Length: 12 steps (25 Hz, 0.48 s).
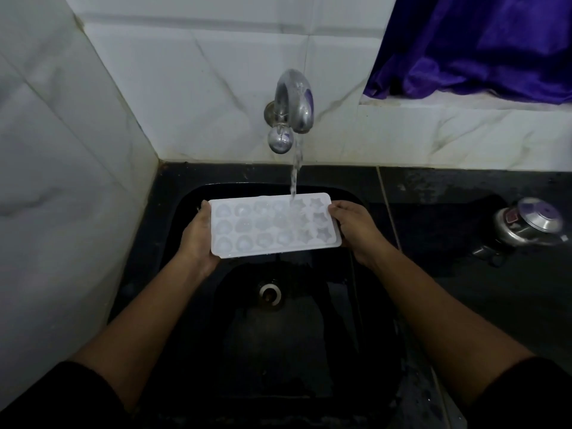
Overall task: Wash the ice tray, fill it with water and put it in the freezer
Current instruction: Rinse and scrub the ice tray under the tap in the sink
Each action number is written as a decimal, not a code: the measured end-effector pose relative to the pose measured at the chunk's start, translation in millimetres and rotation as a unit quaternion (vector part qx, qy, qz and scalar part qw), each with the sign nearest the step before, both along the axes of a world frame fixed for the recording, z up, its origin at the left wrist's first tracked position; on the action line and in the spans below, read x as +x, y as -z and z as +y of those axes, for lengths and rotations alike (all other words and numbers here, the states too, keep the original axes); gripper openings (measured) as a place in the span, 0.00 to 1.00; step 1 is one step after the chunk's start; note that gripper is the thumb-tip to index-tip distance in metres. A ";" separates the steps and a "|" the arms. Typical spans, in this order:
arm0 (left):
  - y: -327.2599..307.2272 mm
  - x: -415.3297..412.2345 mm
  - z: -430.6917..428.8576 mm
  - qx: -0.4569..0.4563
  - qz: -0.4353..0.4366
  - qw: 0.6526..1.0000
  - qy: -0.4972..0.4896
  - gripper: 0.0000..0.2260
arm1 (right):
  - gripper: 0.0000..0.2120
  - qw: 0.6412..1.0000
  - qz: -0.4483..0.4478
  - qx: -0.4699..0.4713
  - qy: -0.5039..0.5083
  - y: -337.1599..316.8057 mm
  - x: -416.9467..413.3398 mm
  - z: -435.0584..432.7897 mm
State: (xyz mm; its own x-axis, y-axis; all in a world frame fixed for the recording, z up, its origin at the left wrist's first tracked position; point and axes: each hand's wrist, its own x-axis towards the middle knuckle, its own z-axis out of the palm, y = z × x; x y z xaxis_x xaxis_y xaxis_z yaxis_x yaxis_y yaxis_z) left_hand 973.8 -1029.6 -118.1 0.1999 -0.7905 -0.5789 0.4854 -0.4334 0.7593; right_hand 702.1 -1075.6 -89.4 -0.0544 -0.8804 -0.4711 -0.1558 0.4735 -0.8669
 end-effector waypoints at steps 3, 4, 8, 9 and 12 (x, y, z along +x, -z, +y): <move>5.3 20.7 9.0 0.005 -0.002 1.000 -0.025 0.25 | 0.11 1.000 -0.003 0.005 -0.025 2.3 19.9 -1.9; 7.5 28.5 11.2 0.006 -0.003 0.999 -0.032 0.26 | 0.11 0.999 -0.001 0.006 -0.034 2.3 27.0 -3.5; 14.4 54.7 11.6 0.008 -0.006 0.998 -0.056 0.29 | 0.12 0.998 0.007 0.009 -0.062 2.7 50.2 -15.4; 14.4 57.7 9.5 0.008 -0.007 0.998 -0.060 0.30 | 0.12 0.998 0.008 0.009 -0.067 1.5 53.9 -19.5; 12.3 57.7 -1.1 0.003 -0.007 0.998 -0.067 0.29 | 0.11 0.997 0.017 0.011 -0.072 -0.1 56.9 -34.1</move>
State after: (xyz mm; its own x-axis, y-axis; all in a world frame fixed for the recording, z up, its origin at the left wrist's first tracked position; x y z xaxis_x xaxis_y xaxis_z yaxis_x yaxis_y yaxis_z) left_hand 1031.5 -1030.7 -130.5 0.3114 -0.7528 -0.5800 0.5281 -0.3703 0.7642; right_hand 759.0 -1109.7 -89.3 0.0557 -0.8701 -0.4898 -0.2523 0.4624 -0.8500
